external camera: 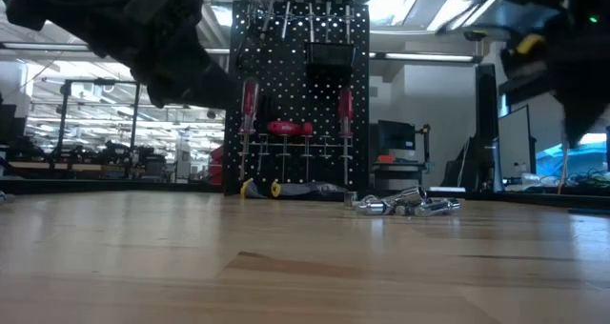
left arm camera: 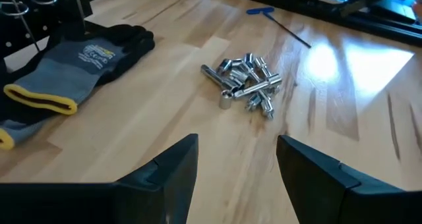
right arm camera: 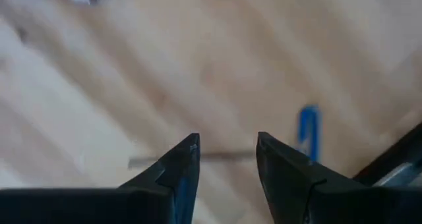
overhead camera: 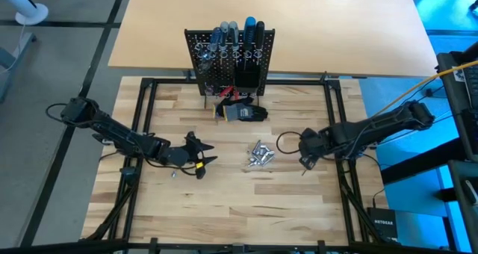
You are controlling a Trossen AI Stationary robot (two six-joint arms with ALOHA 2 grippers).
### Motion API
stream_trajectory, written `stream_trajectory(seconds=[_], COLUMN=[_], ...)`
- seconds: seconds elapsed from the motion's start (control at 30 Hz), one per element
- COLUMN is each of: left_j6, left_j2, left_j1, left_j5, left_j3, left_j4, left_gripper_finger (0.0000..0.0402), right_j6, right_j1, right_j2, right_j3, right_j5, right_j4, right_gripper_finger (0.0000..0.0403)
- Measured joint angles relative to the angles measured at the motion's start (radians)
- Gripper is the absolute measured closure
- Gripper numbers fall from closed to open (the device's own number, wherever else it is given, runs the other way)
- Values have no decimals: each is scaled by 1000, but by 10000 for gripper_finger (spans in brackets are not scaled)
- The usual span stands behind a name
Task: Hang tools onto peg board
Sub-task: Hang the blue pick tool on the pegboard
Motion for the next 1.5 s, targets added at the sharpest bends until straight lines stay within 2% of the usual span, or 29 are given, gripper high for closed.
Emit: stream_trajectory(seconds=[0.13, 0.23, 0.4, 0.63, 0.9, 1.03, 1.33, 1.5], left_j6=[0, 0, 0, -2, -3, -3, -6, -7], left_j2=[0, 0, 0, 0, 0, 0, 0, 0], left_j1=[1, 1, 1, 1, 1, 1, 1, 1], left_j5=[-1, -1, -2, -2, -2, -3, -4, -4], left_j3=[0, 0, 0, 0, 0, 0, 0, 0], left_j4=[-2, -2, -3, -3, -3, -3, -3, -4], left_gripper_finger=[205, 205, 205, 205, 205, 205, 205, 205], right_j6=[7, 35, 85, 208, 220, 256, 395, 406], right_j1=[0, 0, 0, 0, 0, 0, 0, 0], right_j2=[15, 33, 56, 54, 20, -4, -7, -7], right_j3=[-70, -129, -212, -292, -258, -248, -341, -354], right_j5=[-140, -175, -161, -168, -190, -133, -112, -97], right_j4=[43, 93, 194, 223, 215, 216, 294, 311], right_gripper_finger=[253, 253, 253, 253, 253, 253, 253, 253])
